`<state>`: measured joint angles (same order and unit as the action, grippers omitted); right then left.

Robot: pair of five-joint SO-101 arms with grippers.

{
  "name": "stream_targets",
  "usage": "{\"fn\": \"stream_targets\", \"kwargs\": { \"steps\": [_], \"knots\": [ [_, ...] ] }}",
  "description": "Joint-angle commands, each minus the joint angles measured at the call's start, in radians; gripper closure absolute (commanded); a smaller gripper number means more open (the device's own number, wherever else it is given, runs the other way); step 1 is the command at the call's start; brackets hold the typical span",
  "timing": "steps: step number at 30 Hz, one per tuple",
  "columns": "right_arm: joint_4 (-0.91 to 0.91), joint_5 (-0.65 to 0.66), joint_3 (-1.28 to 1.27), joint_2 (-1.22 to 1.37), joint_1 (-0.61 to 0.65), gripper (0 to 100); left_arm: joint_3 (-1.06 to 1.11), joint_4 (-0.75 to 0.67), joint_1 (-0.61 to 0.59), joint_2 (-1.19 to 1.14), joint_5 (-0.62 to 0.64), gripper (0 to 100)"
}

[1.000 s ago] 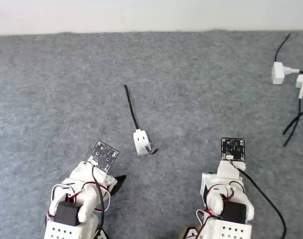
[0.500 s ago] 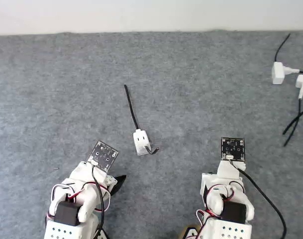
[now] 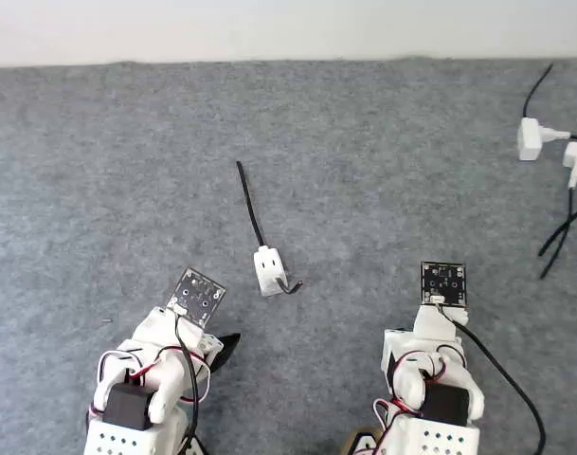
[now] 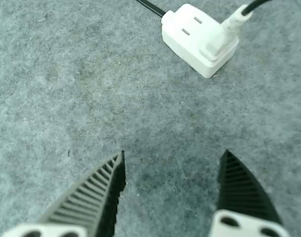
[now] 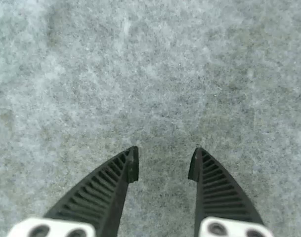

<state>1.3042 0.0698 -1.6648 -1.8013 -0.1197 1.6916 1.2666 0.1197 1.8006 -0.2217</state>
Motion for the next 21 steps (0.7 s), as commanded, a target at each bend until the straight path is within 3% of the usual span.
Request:
{"fn": "stream_targets", "kwargs": {
  "steps": [1, 21],
  "knots": [
    [0.007, 0.015, -0.018, -0.013, -0.008, 81.5, -0.008, 0.002, -0.005, 0.018, -0.008, 71],
    [0.007, 0.015, -0.018, -0.013, -0.008, 81.5, -0.008, 0.002, -0.005, 0.018, -0.008, 71]
  ]
}}
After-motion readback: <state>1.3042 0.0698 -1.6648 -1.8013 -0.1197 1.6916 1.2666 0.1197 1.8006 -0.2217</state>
